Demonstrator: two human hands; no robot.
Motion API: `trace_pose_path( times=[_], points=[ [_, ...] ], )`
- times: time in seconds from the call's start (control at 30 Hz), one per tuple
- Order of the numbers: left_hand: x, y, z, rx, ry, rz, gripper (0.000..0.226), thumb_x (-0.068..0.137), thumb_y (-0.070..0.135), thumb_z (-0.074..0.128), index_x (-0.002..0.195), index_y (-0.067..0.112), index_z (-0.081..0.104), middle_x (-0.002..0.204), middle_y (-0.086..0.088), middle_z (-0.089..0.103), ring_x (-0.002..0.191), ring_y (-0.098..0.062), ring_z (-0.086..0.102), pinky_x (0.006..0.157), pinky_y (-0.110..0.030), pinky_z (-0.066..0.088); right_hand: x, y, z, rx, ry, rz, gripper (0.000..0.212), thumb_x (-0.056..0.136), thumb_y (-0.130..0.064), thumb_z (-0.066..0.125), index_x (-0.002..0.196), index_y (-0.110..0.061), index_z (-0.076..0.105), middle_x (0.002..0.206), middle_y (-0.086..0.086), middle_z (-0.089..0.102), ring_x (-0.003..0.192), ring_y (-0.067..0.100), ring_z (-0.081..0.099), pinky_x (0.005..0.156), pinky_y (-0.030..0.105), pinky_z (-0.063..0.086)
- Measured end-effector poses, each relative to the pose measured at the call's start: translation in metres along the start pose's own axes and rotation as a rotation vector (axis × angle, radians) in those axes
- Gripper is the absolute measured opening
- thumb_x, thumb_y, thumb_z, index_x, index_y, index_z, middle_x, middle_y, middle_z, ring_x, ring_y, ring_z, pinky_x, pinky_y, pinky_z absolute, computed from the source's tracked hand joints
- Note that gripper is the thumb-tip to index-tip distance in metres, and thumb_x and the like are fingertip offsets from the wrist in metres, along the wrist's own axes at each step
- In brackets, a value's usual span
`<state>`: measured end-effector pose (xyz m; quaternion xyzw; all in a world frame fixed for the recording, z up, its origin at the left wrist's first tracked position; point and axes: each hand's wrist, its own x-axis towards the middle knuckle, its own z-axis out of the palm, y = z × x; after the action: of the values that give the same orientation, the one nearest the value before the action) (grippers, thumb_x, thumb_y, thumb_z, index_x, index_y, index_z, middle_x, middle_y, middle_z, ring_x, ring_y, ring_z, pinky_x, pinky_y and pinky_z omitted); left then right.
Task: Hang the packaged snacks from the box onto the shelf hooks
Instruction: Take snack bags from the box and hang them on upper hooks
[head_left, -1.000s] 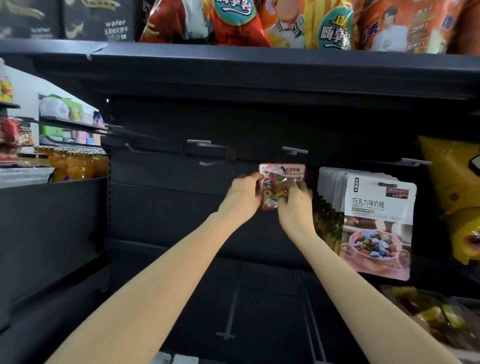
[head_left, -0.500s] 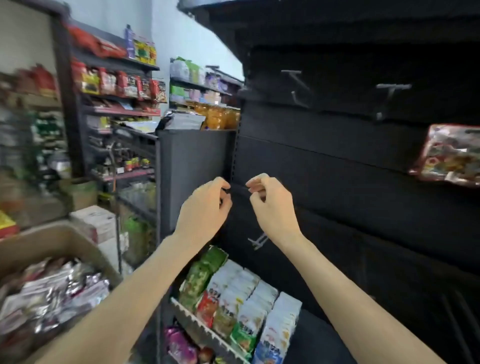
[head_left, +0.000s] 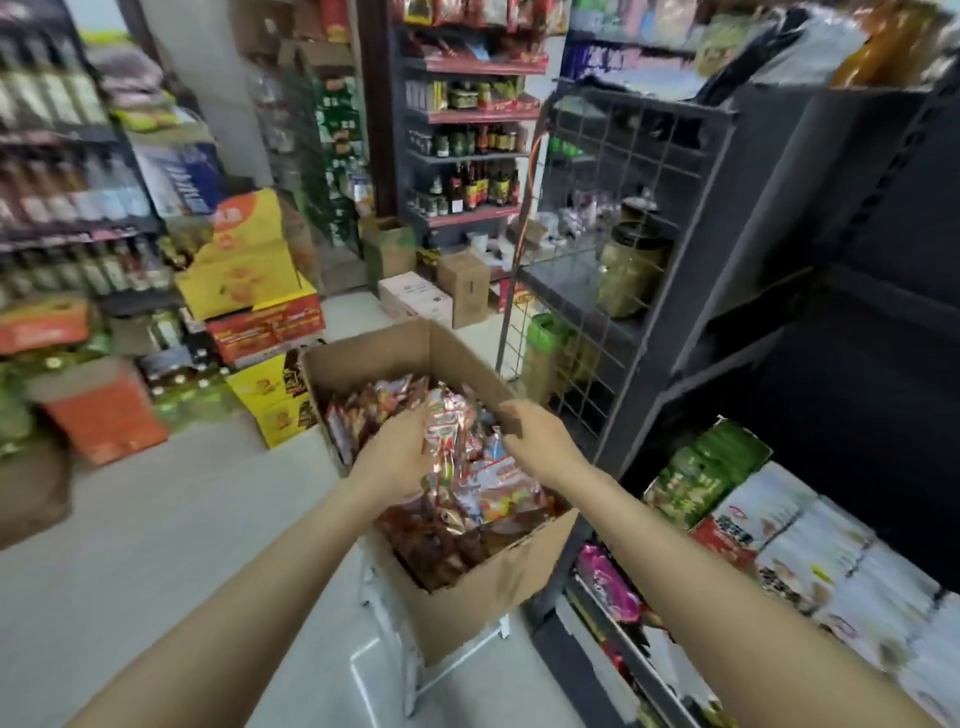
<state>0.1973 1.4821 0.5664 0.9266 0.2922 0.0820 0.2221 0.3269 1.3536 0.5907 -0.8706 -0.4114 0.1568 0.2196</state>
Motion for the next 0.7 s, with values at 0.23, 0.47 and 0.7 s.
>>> trace_pose_path(
  times=[0.23,0.47,0.7],
  points=[
    [0.023,-0.061,0.020,0.010,-0.329,0.000,0.045,0.097,0.030,0.045,0.137,0.011,0.044,0.120,-0.014,0.060,0.110,-0.030,0.055,0.094,-0.034,0.042,0.044,0.015,0.050,-0.242,-0.211,0.064,0.042,0.086,-0.014,0.062,0.126,-0.016,0.053,0.123,0.012,0.058,0.111,0.029,0.056,0.089,0.038,0.049],
    [0.031,-0.072,0.024,-0.081,-0.435,0.185,0.034,0.078,0.044,0.071,0.074,0.010,0.069,0.074,-0.003,0.063,0.071,-0.016,0.054,0.068,-0.026,0.042,0.057,0.027,0.037,-0.089,-0.112,0.083,0.007,0.089,-0.010,0.060,0.086,-0.016,0.060,0.099,0.009,0.065,0.092,0.023,0.060,0.076,0.031,0.046],
    [0.037,-0.073,0.014,-0.121,-0.298,0.081,0.042,0.087,0.032,0.064,0.062,0.001,0.054,0.061,-0.014,0.057,0.057,-0.021,0.049,0.056,-0.021,0.037,0.050,0.016,0.003,0.136,0.007,-0.002,0.007,0.095,-0.014,0.054,0.088,-0.016,0.053,0.088,-0.003,0.058,0.083,0.016,0.052,0.059,0.023,0.036]
  ],
)
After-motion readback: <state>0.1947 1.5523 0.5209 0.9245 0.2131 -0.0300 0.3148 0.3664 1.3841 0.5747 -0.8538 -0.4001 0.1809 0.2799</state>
